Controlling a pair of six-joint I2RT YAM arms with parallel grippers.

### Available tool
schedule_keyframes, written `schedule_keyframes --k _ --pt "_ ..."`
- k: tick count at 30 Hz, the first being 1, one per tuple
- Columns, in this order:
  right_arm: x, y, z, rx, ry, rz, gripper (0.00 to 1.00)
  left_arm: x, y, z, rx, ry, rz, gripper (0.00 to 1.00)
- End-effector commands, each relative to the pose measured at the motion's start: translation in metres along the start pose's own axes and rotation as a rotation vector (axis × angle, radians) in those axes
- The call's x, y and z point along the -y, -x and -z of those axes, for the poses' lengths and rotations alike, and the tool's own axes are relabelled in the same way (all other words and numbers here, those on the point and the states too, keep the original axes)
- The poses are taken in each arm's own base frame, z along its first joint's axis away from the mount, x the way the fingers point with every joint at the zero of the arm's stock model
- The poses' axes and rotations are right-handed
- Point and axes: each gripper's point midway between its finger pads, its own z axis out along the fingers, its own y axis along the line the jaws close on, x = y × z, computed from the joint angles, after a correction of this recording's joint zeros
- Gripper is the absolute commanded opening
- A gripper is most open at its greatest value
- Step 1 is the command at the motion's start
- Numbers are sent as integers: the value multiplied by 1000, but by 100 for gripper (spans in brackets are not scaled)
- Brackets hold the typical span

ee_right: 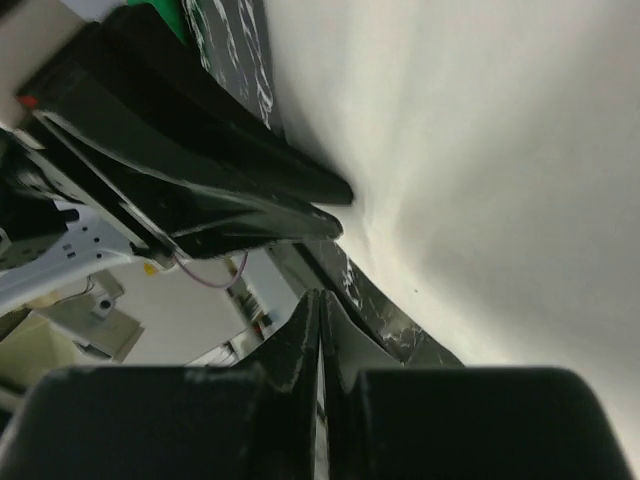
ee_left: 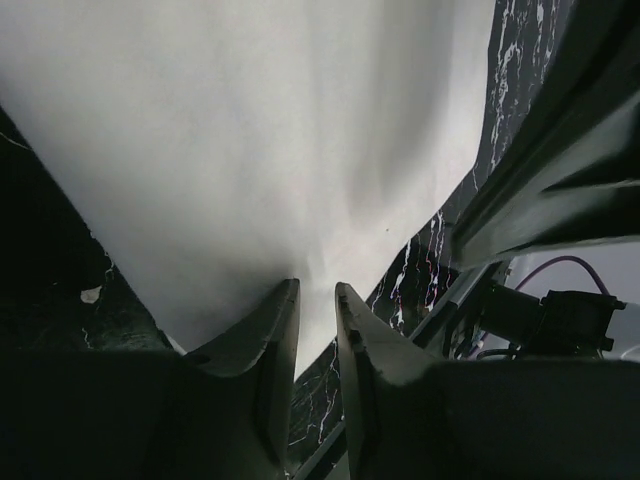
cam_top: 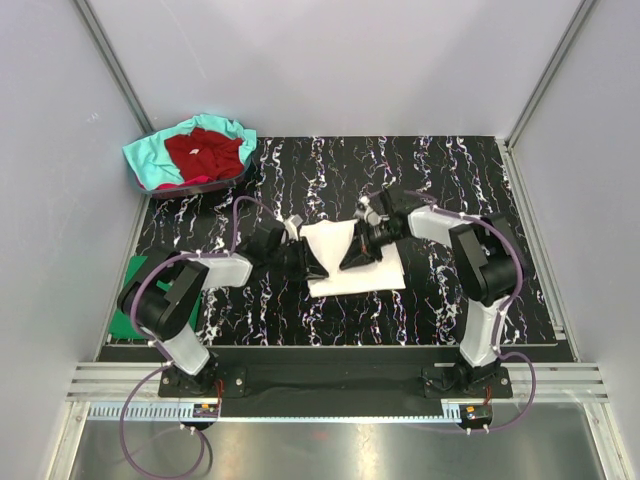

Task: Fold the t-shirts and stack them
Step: Fold the tshirt

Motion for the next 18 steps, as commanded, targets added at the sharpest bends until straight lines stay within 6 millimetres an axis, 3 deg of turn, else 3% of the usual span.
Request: schedule_keyframes --k 1,2,6,12,18 --pt "-1 -14 -9 -52 139 -56 5 18 13 -2 78 -115 -10 26" --pt "7 -19 -14 -75 151 -78 5 8 2 -3 57 -107 15 26" --pt "37 -34 -17 -82 149 -173 4 -11 -11 -4 57 -76 59 25" --pt "72 -32 18 40 19 -219 6 -14 -16 3 43 -43 13 25" --pt "63 -37 52 120 -46 -192 14 9 -10 23 48 -30 -61 29"
